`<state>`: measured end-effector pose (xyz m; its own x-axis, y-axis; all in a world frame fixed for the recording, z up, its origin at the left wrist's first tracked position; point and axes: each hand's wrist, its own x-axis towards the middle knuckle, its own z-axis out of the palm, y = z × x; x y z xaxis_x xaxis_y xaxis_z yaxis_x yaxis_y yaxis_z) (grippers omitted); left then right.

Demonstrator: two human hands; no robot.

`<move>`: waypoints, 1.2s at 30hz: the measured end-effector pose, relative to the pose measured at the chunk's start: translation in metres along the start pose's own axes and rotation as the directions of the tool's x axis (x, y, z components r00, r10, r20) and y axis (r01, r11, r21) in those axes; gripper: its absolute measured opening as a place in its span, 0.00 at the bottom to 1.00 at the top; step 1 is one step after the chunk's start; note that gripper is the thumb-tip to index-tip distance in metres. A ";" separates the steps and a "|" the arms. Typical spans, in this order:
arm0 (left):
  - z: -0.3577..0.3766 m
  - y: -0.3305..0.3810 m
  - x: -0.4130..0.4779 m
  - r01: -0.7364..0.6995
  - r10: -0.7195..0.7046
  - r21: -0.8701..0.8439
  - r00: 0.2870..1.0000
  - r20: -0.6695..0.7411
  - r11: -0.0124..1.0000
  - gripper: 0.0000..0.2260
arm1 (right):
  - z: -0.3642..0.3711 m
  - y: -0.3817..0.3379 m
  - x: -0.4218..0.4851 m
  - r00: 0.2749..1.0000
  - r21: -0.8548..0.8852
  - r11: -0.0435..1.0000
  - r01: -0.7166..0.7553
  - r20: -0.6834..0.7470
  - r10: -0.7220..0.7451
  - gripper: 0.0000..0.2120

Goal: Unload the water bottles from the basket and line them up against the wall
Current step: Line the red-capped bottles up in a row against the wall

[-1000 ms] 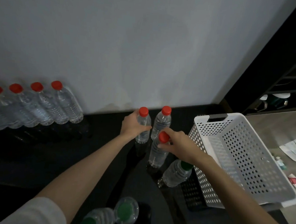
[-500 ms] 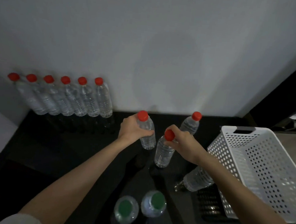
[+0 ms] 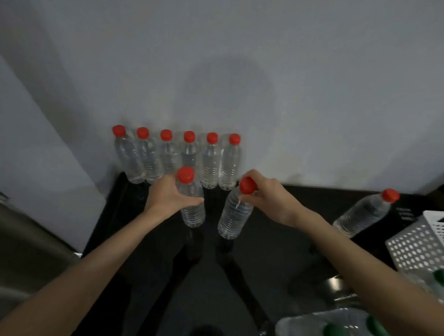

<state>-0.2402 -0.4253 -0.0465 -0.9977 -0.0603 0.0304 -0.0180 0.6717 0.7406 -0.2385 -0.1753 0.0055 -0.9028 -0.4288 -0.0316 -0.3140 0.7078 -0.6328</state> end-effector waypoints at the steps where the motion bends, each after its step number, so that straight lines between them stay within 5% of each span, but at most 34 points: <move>1: -0.014 -0.012 0.002 0.004 -0.004 -0.009 1.000 -0.006 1.000 0.18 | 0.007 -0.012 0.011 1.000 -0.007 1.000 0.008 -0.002 -0.008 0.13; 13: -0.104 -0.110 0.051 0.120 -0.122 -0.036 0.990 -0.071 0.992 0.19 | 0.100 -0.083 0.134 0.998 -0.004 0.999 0.051 -0.019 -0.051 0.13; 25: -0.114 -0.155 0.099 0.180 -0.191 -0.107 0.976 -0.103 0.978 0.15 | 0.155 -0.102 0.219 0.998 0.002 0.998 0.058 -0.002 -0.058 0.13; 36: -0.098 -0.171 0.108 0.122 -0.146 -0.166 0.980 -0.138 0.979 0.25 | 0.172 -0.107 0.232 0.985 0.060 0.993 0.102 -0.146 -0.092 0.14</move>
<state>-0.3384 -0.6187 -0.1044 -0.9659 -0.2586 0.0141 -0.1290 0.5274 0.8398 -0.3636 -0.4473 -0.0669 -0.9032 -0.4055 0.1406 -0.3862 0.6252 -0.6782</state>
